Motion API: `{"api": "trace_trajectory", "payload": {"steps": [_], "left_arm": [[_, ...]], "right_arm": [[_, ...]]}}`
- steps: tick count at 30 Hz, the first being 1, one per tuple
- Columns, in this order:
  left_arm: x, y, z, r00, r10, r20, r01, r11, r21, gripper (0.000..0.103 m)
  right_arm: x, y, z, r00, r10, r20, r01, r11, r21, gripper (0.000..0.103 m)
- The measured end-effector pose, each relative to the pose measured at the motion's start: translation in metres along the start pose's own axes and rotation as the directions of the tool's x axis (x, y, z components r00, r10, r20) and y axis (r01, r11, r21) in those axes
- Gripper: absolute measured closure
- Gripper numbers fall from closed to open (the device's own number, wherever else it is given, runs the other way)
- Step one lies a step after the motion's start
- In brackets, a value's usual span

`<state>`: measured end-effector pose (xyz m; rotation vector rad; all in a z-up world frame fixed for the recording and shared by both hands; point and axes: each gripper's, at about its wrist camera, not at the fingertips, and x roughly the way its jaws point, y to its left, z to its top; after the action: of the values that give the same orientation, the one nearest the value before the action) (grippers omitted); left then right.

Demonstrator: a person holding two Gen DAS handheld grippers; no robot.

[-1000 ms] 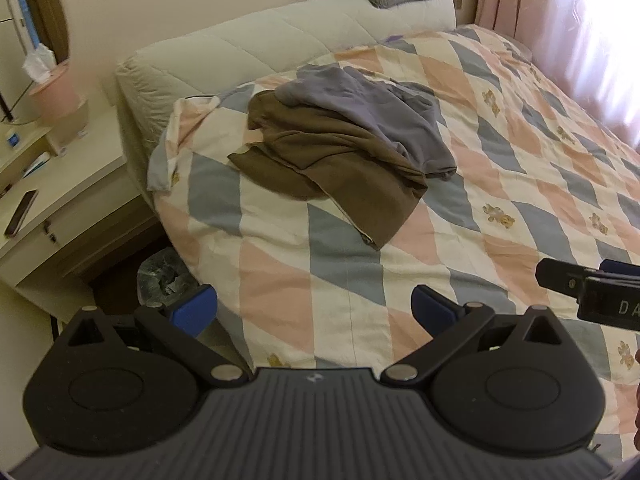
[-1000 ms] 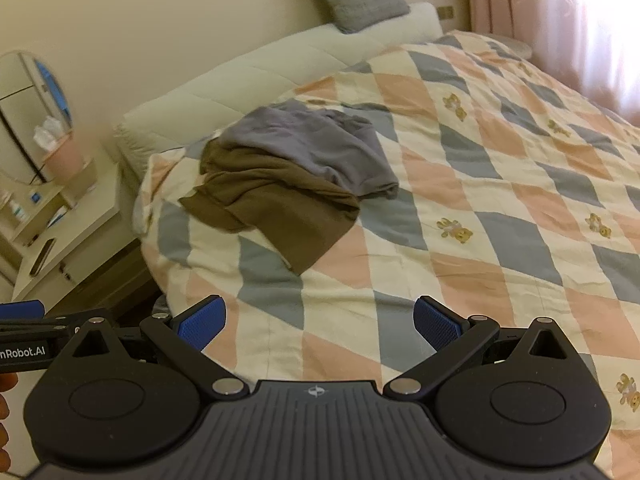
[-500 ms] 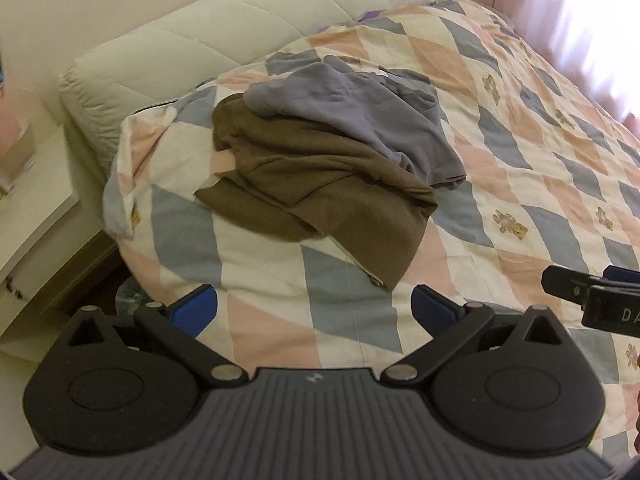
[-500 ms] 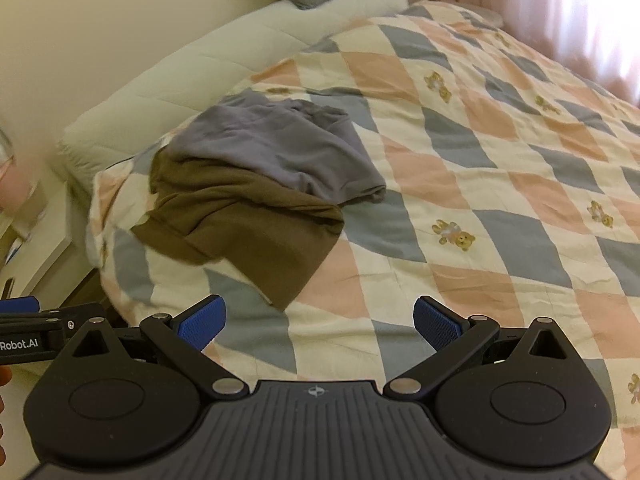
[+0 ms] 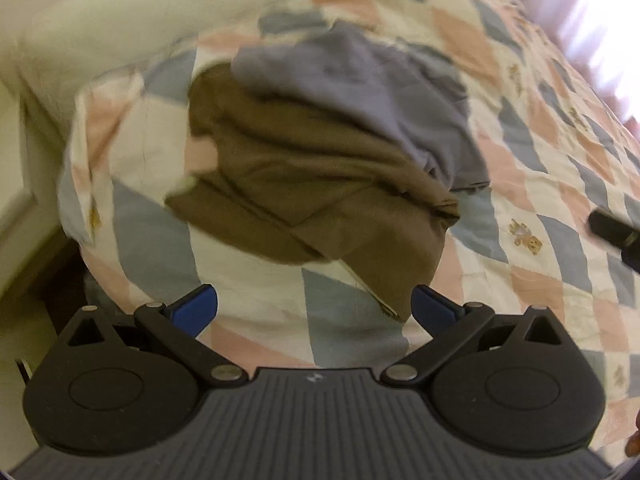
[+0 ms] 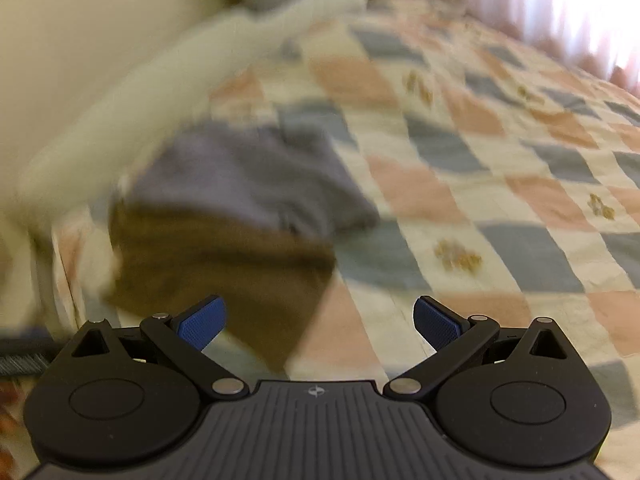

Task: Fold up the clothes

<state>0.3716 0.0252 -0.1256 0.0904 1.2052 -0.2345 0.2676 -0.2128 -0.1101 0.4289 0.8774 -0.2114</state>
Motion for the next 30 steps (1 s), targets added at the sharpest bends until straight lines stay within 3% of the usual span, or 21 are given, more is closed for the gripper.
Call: {"api": "trace_trajectory", "payload": {"steps": [5,9,12,15,17,19,24,26,30], "left_arm": [[0.032,0.023,0.021,0.997,-0.036,-0.067,0.035,0.999,-0.007,0.001],[0.048,0.039,0.048,0.999,-0.025,-0.047,0.025,1.0,-0.011,0.001],[0.054,0.05,0.075,0.998,-0.065,0.01,0.065,0.997,-0.033,0.002],[0.061,0.062,0.104,0.992,-0.105,0.066,0.109,0.992,-0.063,0.01],[0.068,0.071,0.126,0.989,-0.122,0.087,0.13,0.987,-0.094,0.021],[0.077,0.082,0.146,0.986,-0.135,0.096,0.147,0.981,-0.125,0.028],[0.102,0.104,0.181,0.976,-0.205,0.078,0.217,0.949,-0.227,0.025],[0.116,0.109,0.188,0.962,-0.267,0.06,0.273,0.92,-0.282,0.021],[0.14,0.116,0.198,0.934,-0.357,0.029,0.339,0.855,-0.391,0.022]], "right_arm": [[0.02,0.001,0.022,0.992,0.087,0.088,-0.09,0.995,0.032,0.0],[0.064,0.013,0.034,0.996,0.073,-0.057,-0.075,0.996,-0.041,0.0],[0.098,0.023,0.039,0.988,0.055,-0.143,-0.068,0.994,-0.087,0.0],[0.129,0.035,0.047,0.982,0.049,-0.182,-0.071,0.991,-0.117,0.002],[0.147,0.046,0.056,0.982,0.05,-0.184,-0.081,0.983,-0.164,0.015],[0.16,0.06,0.065,0.985,0.065,-0.158,-0.101,0.968,-0.228,0.02],[0.183,0.109,0.071,0.99,0.121,-0.078,-0.143,0.889,-0.435,0.027],[0.19,0.129,0.068,0.987,0.147,-0.061,-0.157,0.841,-0.518,0.028],[0.201,0.165,0.056,0.98,0.193,-0.044,-0.173,0.731,-0.66,0.033]]}}
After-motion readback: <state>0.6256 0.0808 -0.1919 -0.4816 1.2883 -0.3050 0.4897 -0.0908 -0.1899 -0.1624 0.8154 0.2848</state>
